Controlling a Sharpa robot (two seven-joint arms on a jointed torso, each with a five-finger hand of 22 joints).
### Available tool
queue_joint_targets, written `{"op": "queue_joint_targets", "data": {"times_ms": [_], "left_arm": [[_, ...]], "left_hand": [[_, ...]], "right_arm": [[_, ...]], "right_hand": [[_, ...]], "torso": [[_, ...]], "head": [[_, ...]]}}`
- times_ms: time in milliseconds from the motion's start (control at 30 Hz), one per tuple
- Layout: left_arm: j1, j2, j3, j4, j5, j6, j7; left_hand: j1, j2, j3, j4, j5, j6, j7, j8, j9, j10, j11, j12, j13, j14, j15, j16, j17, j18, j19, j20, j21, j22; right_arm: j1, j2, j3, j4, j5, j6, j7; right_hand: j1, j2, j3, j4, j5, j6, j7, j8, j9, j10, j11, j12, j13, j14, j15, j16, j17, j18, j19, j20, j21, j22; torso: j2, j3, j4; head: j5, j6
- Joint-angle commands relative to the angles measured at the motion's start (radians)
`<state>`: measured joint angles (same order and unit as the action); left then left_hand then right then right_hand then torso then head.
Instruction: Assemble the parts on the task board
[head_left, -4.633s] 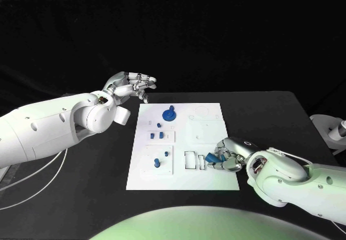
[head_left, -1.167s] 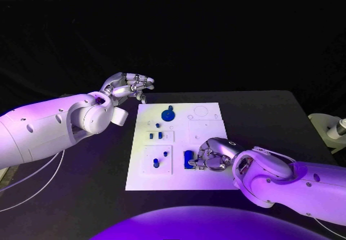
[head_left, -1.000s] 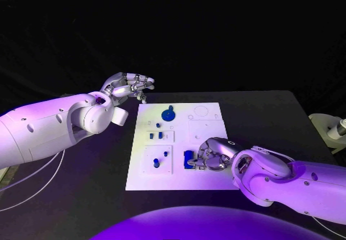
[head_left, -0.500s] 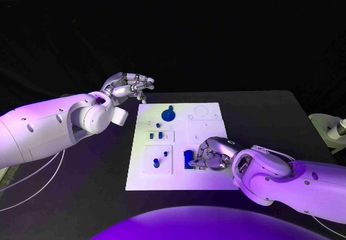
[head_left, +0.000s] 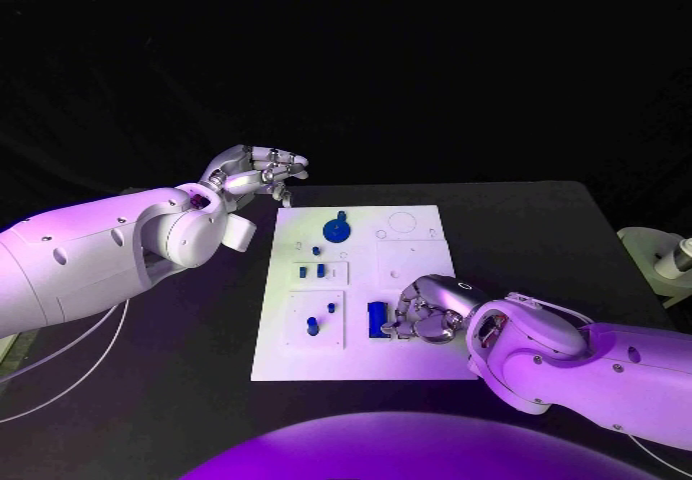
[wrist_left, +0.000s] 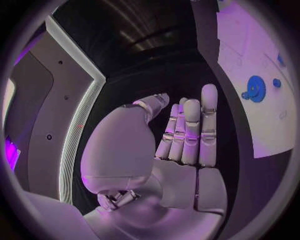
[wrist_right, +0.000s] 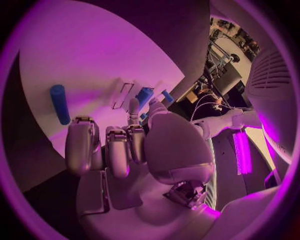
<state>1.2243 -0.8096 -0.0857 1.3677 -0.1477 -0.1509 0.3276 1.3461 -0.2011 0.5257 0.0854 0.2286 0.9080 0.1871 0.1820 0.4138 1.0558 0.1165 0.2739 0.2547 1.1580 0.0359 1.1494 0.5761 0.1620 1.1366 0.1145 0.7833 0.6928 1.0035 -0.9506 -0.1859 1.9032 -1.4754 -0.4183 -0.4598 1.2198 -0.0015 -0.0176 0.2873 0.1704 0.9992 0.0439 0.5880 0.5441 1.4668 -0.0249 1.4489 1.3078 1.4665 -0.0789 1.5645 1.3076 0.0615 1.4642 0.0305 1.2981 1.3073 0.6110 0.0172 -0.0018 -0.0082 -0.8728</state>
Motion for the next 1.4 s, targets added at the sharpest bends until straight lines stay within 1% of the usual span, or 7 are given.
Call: {"op": "queue_joint_targets", "data": {"times_ms": [33,200,400,567,767,867,1400], "left_arm": [[0.001,0.001,0.001,0.002,0.001,0.015,0.005],[0.001,0.0,0.0,0.003,0.002,0.015,0.005],[0.001,-0.001,0.0,0.012,0.002,0.018,0.009],[0.0,-0.002,0.0,0.017,0.002,0.02,0.011],[0.0,-0.002,0.0,0.019,0.002,0.022,0.012],[0.0,-0.002,0.0,0.02,0.002,0.024,0.012],[0.0,-0.005,0.0,0.019,0.002,0.028,0.009]], "left_hand": [[0.007,0.001,-0.001,0.005,0.004,-0.009,0.001,0.001,-0.002,-0.008,-0.001,0.006,0.001,-0.008,0.0,0.007,-0.001,0.02,0.0,0.007,-0.007,-0.001],[0.007,0.001,-0.001,0.005,0.004,-0.009,0.001,0.001,-0.002,-0.008,-0.001,0.006,0.001,-0.008,0.0,0.007,-0.001,0.02,0.0,0.007,-0.007,-0.001],[0.005,-0.001,-0.003,0.007,0.004,-0.009,0.001,0.002,-0.002,-0.011,-0.001,0.007,0.001,-0.012,0.0,0.004,-0.008,0.021,-0.004,0.008,-0.015,-0.009],[-0.002,-0.006,-0.009,0.013,0.003,-0.013,0.001,0.001,-0.003,-0.019,0.001,0.008,0.001,-0.023,0.002,-0.002,-0.022,0.021,-0.008,0.009,-0.018,-0.011],[-0.003,-0.006,-0.01,0.014,0.003,-0.014,0.001,0.001,-0.003,-0.019,0.001,0.008,0.001,-0.023,0.002,-0.001,-0.022,0.021,-0.009,0.01,-0.019,-0.011],[-0.004,-0.006,-0.01,0.015,0.003,-0.014,0.001,0.001,-0.003,-0.02,0.001,0.009,0.001,-0.023,0.002,0.0,-0.019,0.021,-0.009,0.01,-0.019,-0.011],[0.0,-0.003,-0.008,0.015,0.004,-0.014,0.0,0.002,-0.003,-0.021,0.0,0.01,0.002,-0.021,0.002,0.003,-0.014,0.021,-0.009,0.01,-0.02,-0.011]], "right_arm": [[-0.001,-0.011,0.0,0.007,-0.013,-0.025,0.008],[0.012,-0.059,0.004,0.017,0.007,-0.056,0.042],[0.05,-0.157,0.006,0.017,0.047,-0.041,0.084],[0.058,-0.213,0.006,0.015,0.014,-0.01,0.072],[0.046,-0.245,0.004,0.014,-0.032,0.007,0.048],[0.037,-0.247,0.002,0.011,-0.046,0.008,0.037],[-0.016,-0.177,0.001,-0.032,-0.057,-0.024,-0.005]], "right_hand": [[-0.012,-0.004,-0.004,0.005,0.003,0.004,-0.004,0.005,0.001,0.036,-0.004,0.005,0.165,0.103,-0.008,0.004,0.257,-0.01,0.022,-0.005,0.002,0.17],[0.017,-0.022,0.003,-0.004,0.01,-0.029,0.005,-0.011,0.0,0.007,0.003,-0.04,0.129,0.1,-0.003,-0.001,0.242,-0.006,0.012,-0.003,-0.026,0.162],[0.074,-0.057,0.017,-0.002,0.01,-0.085,0.035,-0.06,-0.01,-0.011,0.029,-0.061,0.115,0.098,0.018,-0.004,0.233,-0.003,0.004,0.014,-0.051,0.156],[0.068,-0.067,0.012,0.002,0.007,-0.089,0.041,-0.068,-0.011,-0.016,0.034,-0.068,0.11,0.097,0.023,-0.005,0.231,-0.002,0.003,0.018,-0.055,0.156],[0.059,-0.068,0.01,0.002,-0.002,-0.072,0.038,-0.061,0.0,-0.021,0.033,-0.076,0.104,0.097,0.024,-0.007,0.227,-0.002,0.004,0.021,-0.055,0.156],[0.057,-0.067,0.01,0.003,-0.003,-0.07,0.037,-0.06,0.002,-0.021,0.033,-0.076,0.105,0.097,0.024,-0.007,0.228,-0.002,0.004,0.022,-0.054,0.157],[0.028,-0.058,0.006,0.005,-0.006,-0.074,0.038,-0.065,0.01,-0.021,0.033,-0.077,0.104,0.097,0.024,-0.007,0.228,-0.001,0.004,0.022,-0.06,0.156]], "torso": [[-0.001,-0.0007,0.0001],[-0.001,-0.0021,0.0011],[-0.002,-0.0043,-0.0013],[0.0,-0.0006,-0.0022],[-0.001,0.001,-0.0056],[0.0,-0.0001,-0.0021],[0.001,0.0,0.0006]], "head": [[-0.003,0.0],[-0.01,0.0],[-0.037,0.0],[-0.05,0.0],[-0.057,0.0],[-0.063,0.0],[-0.058,0.0]]}}
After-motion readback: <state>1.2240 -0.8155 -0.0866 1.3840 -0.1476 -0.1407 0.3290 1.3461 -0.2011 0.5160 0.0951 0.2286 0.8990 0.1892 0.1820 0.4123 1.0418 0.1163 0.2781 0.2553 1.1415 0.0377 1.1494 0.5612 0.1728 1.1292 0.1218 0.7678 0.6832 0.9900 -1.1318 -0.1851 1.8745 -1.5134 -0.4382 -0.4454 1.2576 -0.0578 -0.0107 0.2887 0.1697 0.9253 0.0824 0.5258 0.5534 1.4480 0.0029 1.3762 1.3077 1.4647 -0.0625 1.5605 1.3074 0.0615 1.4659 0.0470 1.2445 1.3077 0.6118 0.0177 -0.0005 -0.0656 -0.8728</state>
